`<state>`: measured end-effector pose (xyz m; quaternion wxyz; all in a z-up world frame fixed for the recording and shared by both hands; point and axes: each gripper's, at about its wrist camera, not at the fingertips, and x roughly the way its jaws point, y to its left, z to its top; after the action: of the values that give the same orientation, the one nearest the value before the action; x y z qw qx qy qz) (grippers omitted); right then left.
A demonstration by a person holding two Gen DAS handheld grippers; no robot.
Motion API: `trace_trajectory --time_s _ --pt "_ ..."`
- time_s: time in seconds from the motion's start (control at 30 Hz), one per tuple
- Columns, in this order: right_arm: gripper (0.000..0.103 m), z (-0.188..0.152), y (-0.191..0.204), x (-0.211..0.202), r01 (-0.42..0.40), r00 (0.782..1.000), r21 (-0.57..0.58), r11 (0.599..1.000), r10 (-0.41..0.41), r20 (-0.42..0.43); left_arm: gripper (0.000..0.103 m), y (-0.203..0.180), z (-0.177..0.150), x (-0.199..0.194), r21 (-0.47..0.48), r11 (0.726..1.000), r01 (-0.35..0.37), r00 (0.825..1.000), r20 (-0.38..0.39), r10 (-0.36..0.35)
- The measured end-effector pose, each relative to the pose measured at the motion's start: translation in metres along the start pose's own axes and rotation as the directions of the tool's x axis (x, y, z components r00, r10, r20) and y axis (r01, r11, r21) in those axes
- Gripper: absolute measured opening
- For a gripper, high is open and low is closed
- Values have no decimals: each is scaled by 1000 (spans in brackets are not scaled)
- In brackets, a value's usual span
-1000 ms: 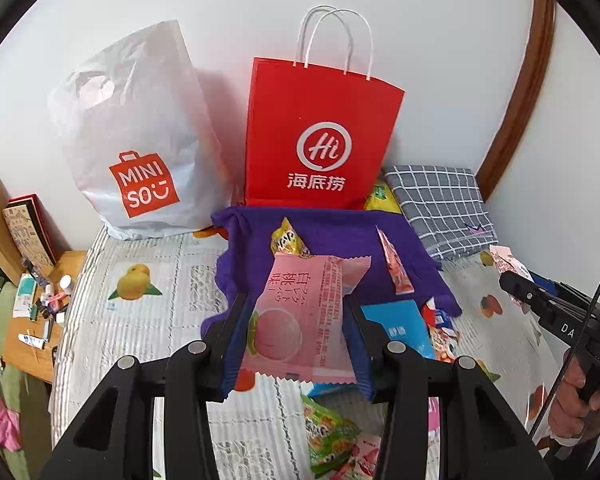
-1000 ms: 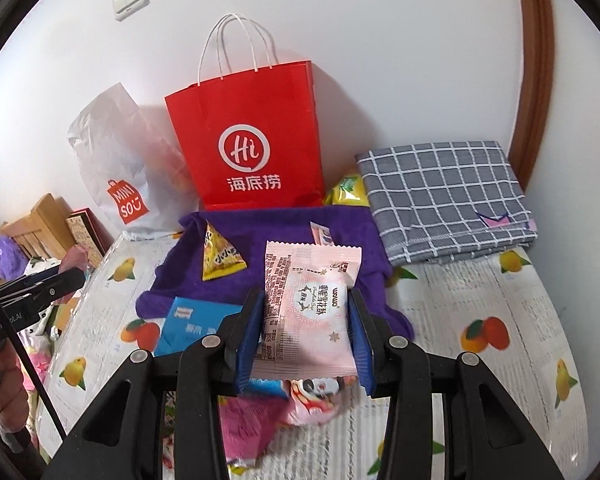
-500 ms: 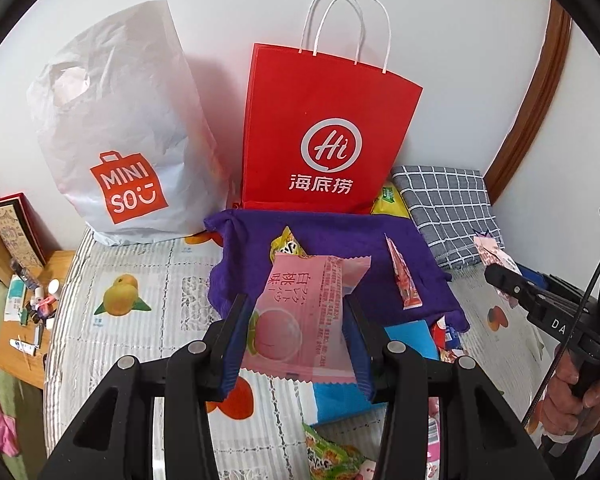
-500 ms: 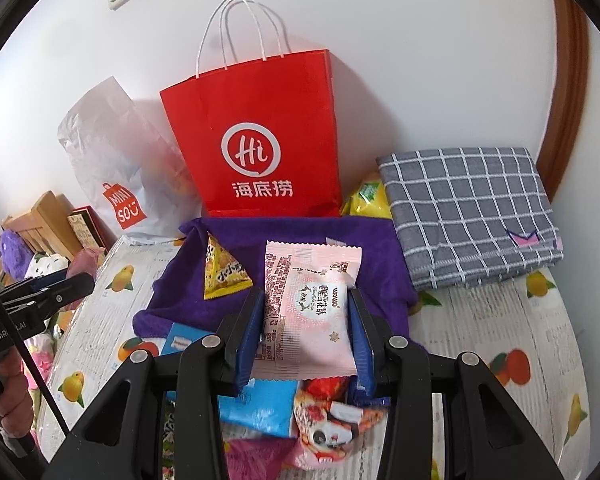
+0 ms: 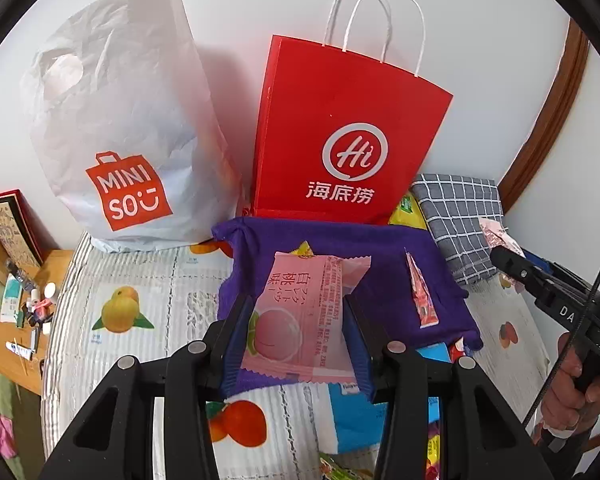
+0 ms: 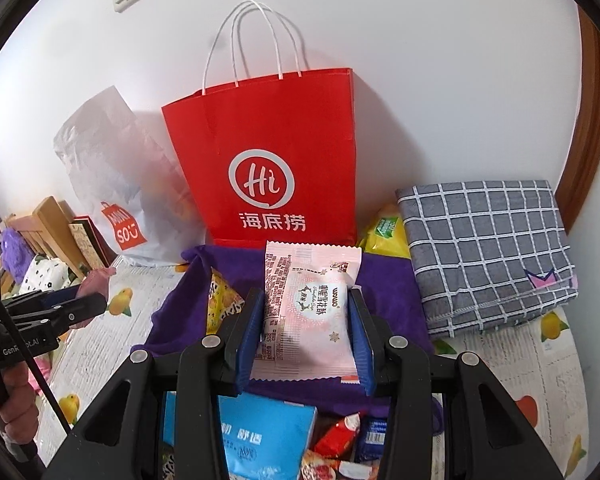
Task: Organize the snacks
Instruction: 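Carry the pink packets in both tools over the purple towel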
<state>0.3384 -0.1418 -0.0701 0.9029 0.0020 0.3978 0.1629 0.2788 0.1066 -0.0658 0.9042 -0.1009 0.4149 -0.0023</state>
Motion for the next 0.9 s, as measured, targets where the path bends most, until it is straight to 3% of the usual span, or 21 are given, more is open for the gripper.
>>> trace_trajectory --time_s 0.9 --pt "41 -6 -9 46 9 995 -44 999 -13 -96 43 13 11 50 -11 1000 9 999 -54 -10"
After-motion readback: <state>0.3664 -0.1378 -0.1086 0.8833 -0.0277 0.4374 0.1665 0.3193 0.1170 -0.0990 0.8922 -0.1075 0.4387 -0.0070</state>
